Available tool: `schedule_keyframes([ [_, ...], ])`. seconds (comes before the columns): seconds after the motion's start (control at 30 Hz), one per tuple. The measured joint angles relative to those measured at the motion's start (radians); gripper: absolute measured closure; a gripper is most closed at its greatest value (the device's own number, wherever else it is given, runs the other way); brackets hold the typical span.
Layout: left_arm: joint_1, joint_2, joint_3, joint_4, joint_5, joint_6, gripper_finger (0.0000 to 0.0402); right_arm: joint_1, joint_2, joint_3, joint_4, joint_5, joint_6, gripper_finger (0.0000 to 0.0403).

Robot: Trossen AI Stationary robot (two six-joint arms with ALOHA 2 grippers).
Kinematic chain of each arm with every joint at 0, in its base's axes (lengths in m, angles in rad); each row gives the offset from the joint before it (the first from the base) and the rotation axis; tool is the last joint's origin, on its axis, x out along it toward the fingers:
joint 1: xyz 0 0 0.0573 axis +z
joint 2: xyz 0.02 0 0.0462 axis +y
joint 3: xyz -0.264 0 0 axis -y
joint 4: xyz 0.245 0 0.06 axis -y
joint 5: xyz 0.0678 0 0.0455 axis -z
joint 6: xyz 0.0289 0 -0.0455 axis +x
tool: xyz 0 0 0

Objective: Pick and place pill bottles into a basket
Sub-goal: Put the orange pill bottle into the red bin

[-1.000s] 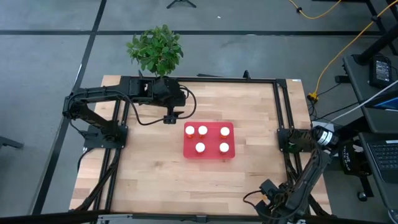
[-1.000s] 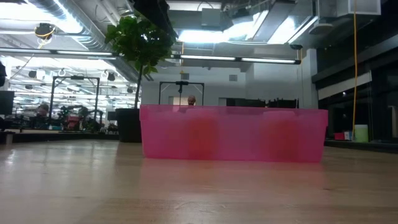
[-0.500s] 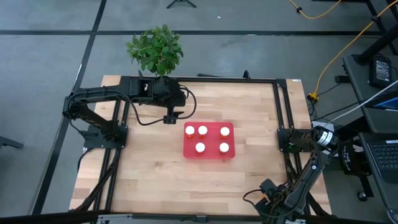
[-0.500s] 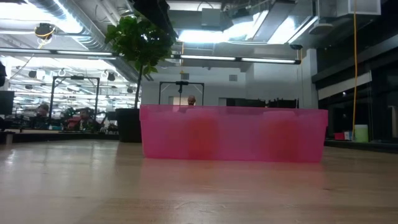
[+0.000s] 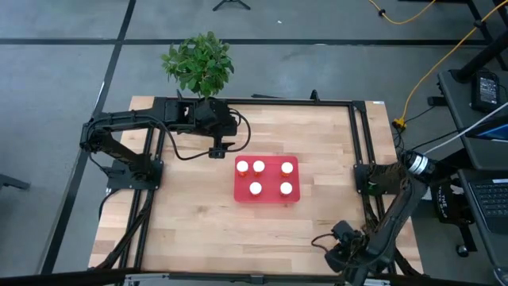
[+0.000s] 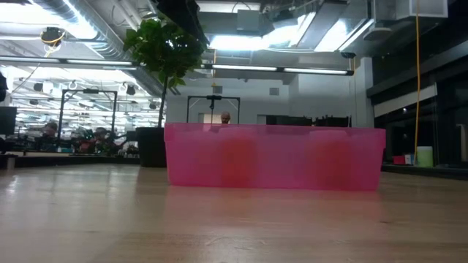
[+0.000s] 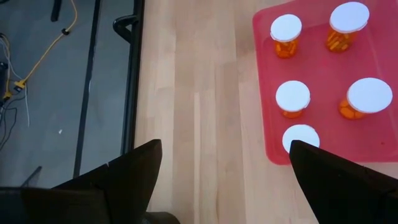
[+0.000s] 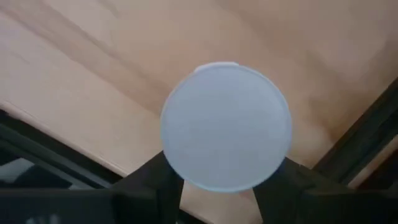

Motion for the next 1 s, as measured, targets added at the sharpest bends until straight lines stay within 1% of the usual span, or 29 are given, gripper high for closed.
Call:
schedule_keyframes([
  [0.1, 0.000, 0.000, 0.000, 0.000, 0.000, -0.002, 0.0055, -0.043, -0.066, 0.000, -0.051, 0.044, -0.061, 0.0239],
  [0.23, -0.008, 0.000, 0.000, 0.000, 0.000, -0.010, 0.0055, -0.147, -0.165, 0.000, -0.098, 0.121, -0.234, 0.0266],
  [0.43, -0.018, 0.000, 0.000, 0.000, 0.000, -0.011, 0.0055, -0.384, -0.291, 0.000, -0.083, 0.193, -0.615, 0.0303],
  [0.57, -0.017, 0.000, 0.000, 0.000, 0.000, -0.012, 0.0055, -0.554, -0.320, 0.001, -0.002, 0.198, -0.895, 0.0310],
  [0.67, -0.019, 0.000, 0.000, 0.000, 0.004, -0.027, 0.0055, -0.645, -0.322, 0.001, 0.022, 0.197, -1.044, 0.0310],
  [0.73, -0.024, 0.000, 0.000, -0.002, 0.005, -0.033, 0.0055, -0.686, -0.322, 0.001, 0.019, 0.196, -1.099, 0.0310],
  [0.83, -0.035, 0.000, 0.000, -0.005, 0.029, -0.040, 0.0055, -0.715, -0.322, 0.001, -0.007, 0.195, -1.129, 0.0310],
  [0.9, -0.044, 0.000, 0.000, -0.010, 0.044, -0.039, 0.0055, -0.711, -0.322, -0.003, -0.016, 0.180, -1.130, 0.0310],
  [1.0, -0.054, 0.000, 0.000, -0.011, 0.046, -0.021, 0.0055, -0.681, -0.323, -0.023, -0.012, 0.117, -1.103, 0.0310],
])
